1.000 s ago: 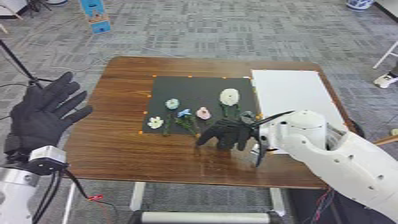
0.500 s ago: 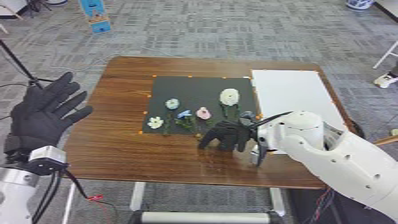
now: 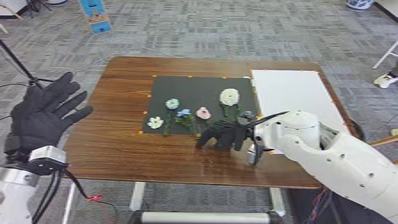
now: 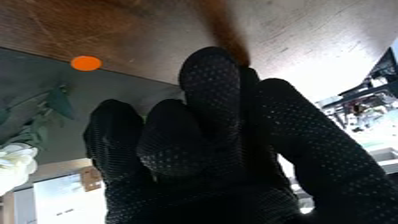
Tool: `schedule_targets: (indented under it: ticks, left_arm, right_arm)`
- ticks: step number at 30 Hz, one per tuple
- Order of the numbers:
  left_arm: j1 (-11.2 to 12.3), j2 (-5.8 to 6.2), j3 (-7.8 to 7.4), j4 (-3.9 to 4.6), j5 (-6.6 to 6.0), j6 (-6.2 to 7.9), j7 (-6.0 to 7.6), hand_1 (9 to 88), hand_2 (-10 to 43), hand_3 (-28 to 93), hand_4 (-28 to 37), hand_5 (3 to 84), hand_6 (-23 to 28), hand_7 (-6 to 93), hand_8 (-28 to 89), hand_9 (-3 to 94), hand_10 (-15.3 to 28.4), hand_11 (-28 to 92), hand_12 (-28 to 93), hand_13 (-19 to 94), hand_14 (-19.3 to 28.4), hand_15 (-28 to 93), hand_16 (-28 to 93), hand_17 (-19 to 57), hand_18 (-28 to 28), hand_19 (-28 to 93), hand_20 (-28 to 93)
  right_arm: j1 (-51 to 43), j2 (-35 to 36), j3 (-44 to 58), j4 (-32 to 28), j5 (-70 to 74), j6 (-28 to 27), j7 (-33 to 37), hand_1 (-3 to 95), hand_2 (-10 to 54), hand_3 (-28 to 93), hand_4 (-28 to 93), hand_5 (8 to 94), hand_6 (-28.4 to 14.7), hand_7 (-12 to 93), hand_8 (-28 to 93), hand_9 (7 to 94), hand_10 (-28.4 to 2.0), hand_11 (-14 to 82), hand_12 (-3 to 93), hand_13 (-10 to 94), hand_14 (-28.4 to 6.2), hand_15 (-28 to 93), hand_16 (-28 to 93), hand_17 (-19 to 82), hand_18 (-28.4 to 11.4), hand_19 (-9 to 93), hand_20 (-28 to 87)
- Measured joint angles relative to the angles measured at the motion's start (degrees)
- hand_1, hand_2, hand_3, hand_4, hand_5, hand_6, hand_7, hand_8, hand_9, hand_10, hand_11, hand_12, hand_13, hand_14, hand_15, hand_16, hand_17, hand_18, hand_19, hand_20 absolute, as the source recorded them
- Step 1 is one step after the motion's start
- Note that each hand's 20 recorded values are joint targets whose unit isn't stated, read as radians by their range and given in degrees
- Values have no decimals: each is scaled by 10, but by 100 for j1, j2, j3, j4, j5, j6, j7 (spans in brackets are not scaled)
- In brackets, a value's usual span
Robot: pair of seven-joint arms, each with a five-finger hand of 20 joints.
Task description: Arrange flowers
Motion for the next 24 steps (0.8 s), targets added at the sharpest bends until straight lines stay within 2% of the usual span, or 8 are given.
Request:
schedule_targets:
  ticks: [24]
  left_arm:
    - [-28, 9, -3, 3, -4, 0, -4, 213, -31, 628, -283, 260, 24, 144, -78, 212, 106, 113, 164, 173, 142, 100, 51, -104, 251, 412, 14]
  right_arm:
    - [-26, -137, 149, 124, 58, 206, 296, 250, 163, 893, -141, 445, 29, 160, -135, 788, -122, 550, 303, 758, -90, 815, 359, 485, -230, 932, 663]
